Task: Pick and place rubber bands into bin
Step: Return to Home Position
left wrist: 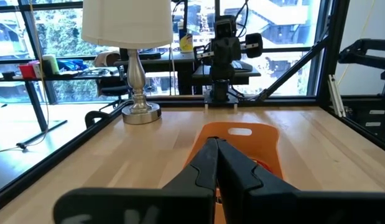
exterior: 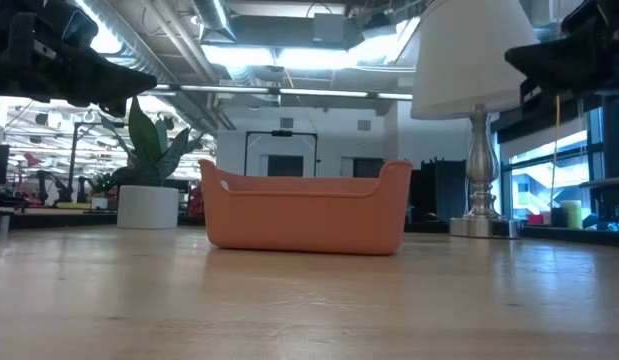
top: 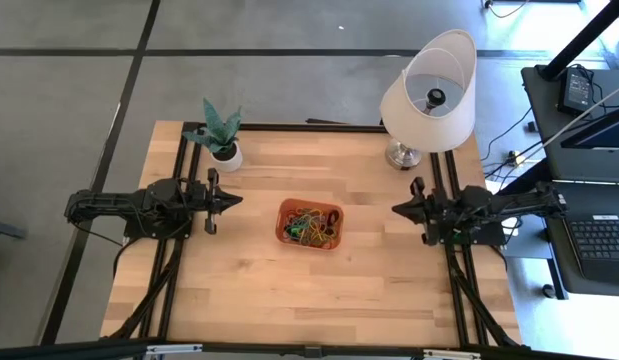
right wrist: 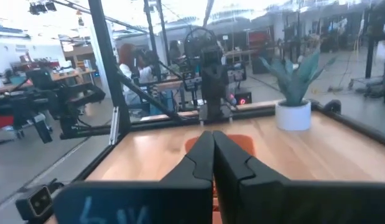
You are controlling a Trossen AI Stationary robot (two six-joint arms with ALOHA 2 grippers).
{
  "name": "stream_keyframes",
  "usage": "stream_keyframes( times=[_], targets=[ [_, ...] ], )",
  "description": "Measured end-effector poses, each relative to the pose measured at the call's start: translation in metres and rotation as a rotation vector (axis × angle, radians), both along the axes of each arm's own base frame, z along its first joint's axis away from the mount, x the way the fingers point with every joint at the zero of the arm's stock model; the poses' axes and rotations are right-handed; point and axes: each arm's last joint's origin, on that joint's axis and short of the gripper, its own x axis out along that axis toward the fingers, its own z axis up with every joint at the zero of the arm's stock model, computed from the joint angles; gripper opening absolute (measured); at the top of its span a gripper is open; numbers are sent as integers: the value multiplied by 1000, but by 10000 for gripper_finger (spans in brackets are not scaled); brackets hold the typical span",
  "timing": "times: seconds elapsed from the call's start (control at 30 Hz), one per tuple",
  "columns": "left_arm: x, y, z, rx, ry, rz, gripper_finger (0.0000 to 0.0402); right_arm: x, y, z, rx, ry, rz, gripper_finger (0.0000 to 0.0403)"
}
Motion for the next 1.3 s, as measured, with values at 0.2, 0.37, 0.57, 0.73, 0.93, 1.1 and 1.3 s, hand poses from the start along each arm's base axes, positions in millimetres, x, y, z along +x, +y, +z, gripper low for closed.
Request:
stream_keyframes(
  times=[0.2, 0.37, 0.57, 0.73, 0.93, 1.1, 1.3],
  targets=[
    [0, 0, 0, 0, 1, 0, 2, -8, -3, 19, -64, -73, -36, 5],
    [0, 0, 0, 0, 0, 0, 2, -9, -4, 13, -46, 30, -27, 2],
    [0, 0, 0, 0, 0, 1, 2, -5, -2, -5, -37, 87, 38, 2],
    [0, 0, 0, 0, 1, 1, 2, -2, 0, -14, -15, 114, 89, 3],
    [0, 0, 0, 0, 1, 1, 2, -2, 0, -14, -14, 116, 88, 19],
    [0, 0, 0, 0, 1, 1, 2, -2, 0, -14, -15, 115, 88, 25],
    [0, 0, 0, 0, 1, 1, 2, -2, 0, -14, -15, 115, 88, 19]
  ],
)
